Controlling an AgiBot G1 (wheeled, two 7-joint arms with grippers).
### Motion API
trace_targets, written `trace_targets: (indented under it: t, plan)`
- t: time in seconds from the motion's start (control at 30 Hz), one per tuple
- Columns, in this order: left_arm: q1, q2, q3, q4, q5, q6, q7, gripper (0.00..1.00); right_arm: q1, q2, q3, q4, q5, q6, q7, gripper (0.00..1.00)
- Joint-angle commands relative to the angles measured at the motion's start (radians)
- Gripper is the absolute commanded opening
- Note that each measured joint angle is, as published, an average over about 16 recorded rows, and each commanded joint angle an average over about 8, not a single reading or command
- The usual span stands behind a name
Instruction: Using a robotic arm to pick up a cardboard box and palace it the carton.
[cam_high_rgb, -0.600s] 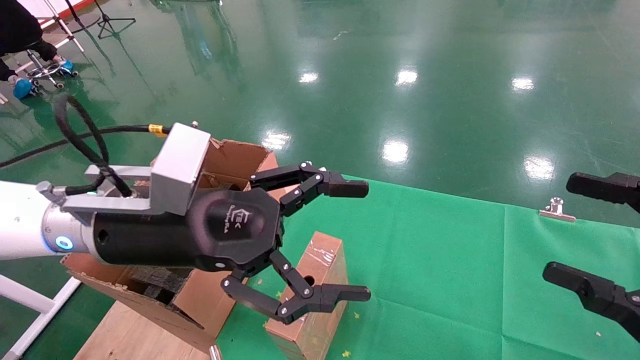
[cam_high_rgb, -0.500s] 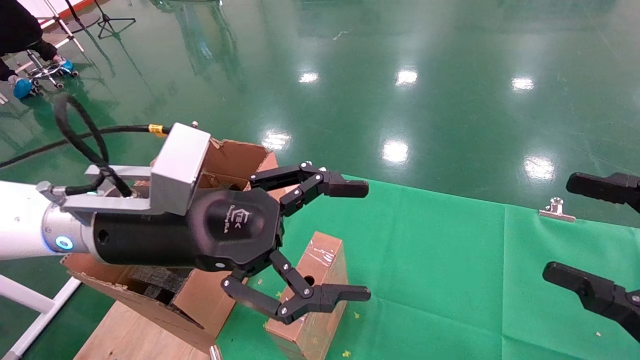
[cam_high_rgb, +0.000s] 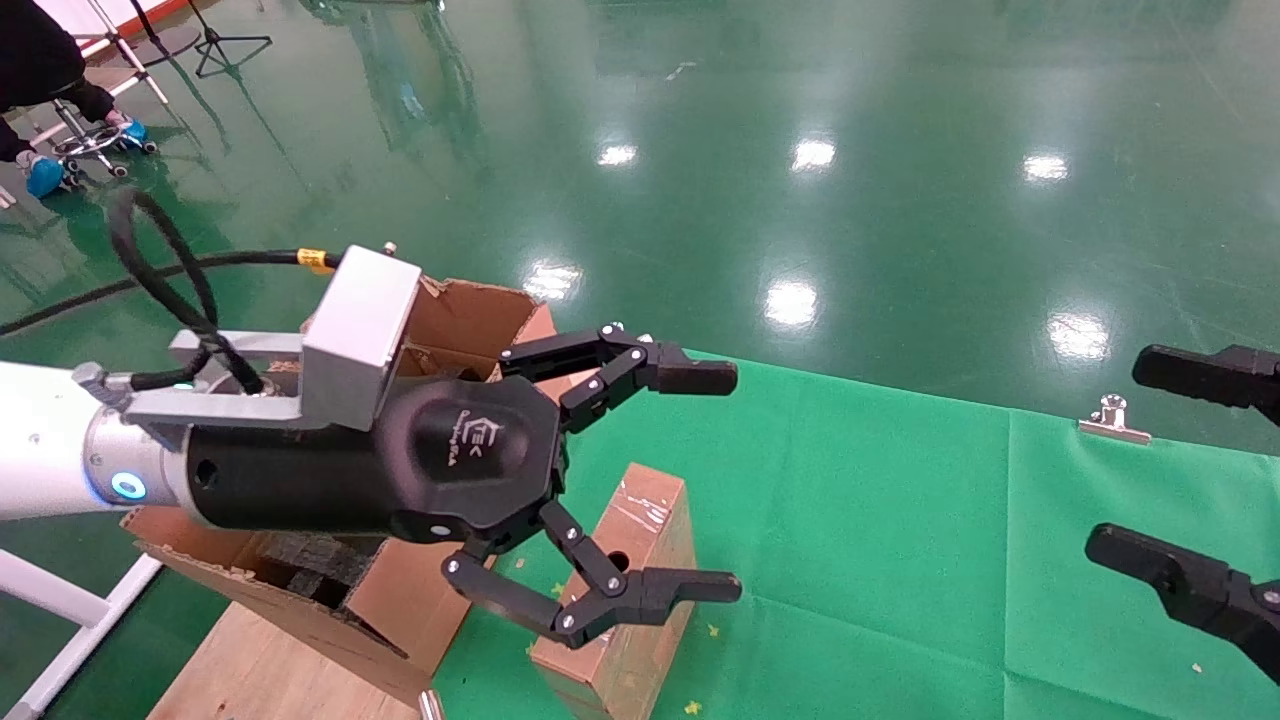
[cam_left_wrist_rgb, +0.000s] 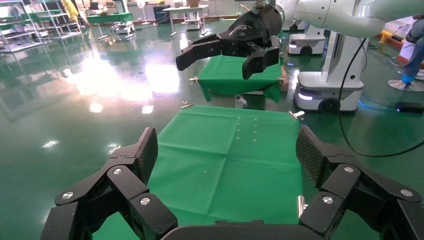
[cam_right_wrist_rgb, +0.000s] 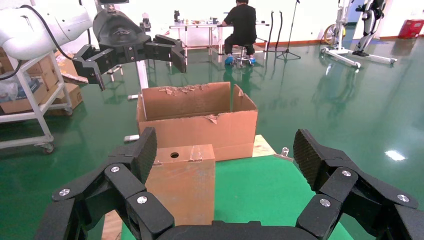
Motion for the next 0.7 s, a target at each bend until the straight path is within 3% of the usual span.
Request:
trace_targets:
  t: [0.03, 0.13, 0.2, 0.4, 0.7]
  plan:
    - [0.003, 0.001, -0.002, 0.002, -0.004, 0.001, 0.004, 1.0, 0.0, 0.0, 0.0, 0.0, 0.0, 0.0, 0.0, 0.53]
    - [-0.011, -0.015, 0.014, -0.012, 0.04, -0.001, -0.014, 1.0, 0.0, 0.0, 0.0, 0.0, 0.0, 0.0, 0.0, 0.15]
    - [-0.025, -0.027, 0.028, -0.022, 0.077, -0.006, -0.033, 1.0, 0.0, 0.0, 0.0, 0.0, 0.0, 0.0, 0.0, 0.02]
    - [-0.066, -0.054, 0.059, -0.039, 0.167, -0.033, -0.096, 1.0, 0.0, 0.0, 0.0, 0.0, 0.0, 0.0, 0.0, 0.0]
    - [-0.086, -0.067, 0.074, -0.036, 0.209, -0.058, -0.125, 1.0, 0.0, 0.0, 0.0, 0.0, 0.0, 0.0, 0.0, 0.0]
